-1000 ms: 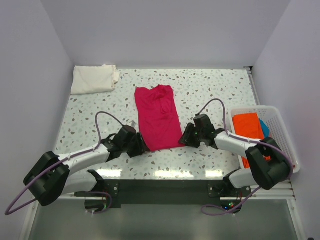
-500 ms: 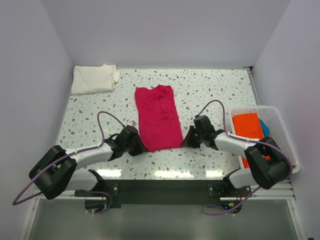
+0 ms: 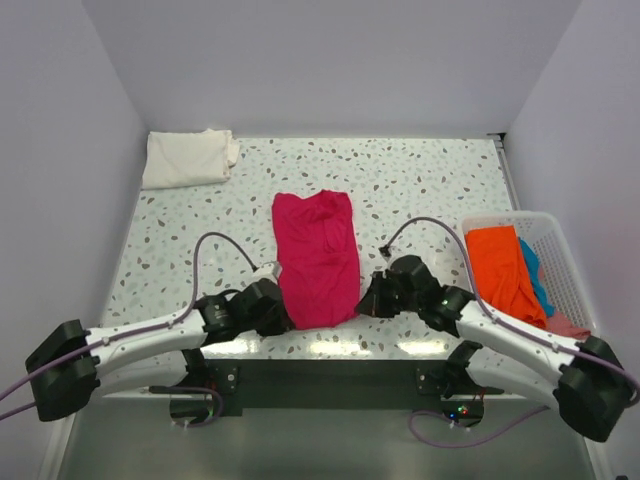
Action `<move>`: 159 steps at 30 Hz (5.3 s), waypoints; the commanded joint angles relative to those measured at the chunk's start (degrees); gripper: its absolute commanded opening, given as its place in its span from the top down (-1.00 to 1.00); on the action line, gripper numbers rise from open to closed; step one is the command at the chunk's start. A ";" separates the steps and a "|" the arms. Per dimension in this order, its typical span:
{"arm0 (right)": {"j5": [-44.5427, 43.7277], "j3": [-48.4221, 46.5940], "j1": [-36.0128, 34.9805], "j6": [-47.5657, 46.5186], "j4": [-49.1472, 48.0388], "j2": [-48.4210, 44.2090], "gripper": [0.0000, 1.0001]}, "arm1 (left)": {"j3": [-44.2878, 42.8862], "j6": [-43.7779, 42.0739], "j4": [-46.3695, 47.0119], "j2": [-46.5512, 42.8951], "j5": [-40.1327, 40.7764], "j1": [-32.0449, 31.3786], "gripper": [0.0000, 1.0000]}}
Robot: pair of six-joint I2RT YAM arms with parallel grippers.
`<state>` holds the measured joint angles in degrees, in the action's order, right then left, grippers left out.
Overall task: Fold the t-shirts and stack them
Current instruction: Fold the tshirt, then neatly place the folded tshirt to the corner
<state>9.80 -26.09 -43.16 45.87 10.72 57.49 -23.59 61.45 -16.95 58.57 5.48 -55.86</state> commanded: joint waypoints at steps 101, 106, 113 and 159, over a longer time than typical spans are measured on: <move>-3.84 -58.37 21.71 -20.12 15.56 54.57 -0.01 | -64.87 -33.75 -10.55 62.63 9.70 33.18 1.00; -0.84 -55.84 21.01 -17.39 13.81 48.96 -0.04 | -77.37 -42.18 -15.64 68.16 23.58 35.63 1.00; -2.07 -55.13 18.99 -18.18 15.91 45.43 -0.04 | -89.68 -54.41 -13.99 72.30 30.03 39.85 1.00; -3.30 -64.27 15.21 -18.62 20.74 43.93 0.02 | -113.52 -74.64 -10.91 68.00 16.95 50.40 1.00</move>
<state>7.01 -87.59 -27.70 27.38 30.65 103.77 -134.37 -14.06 -30.57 133.03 25.52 -7.68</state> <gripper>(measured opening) 0.494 0.069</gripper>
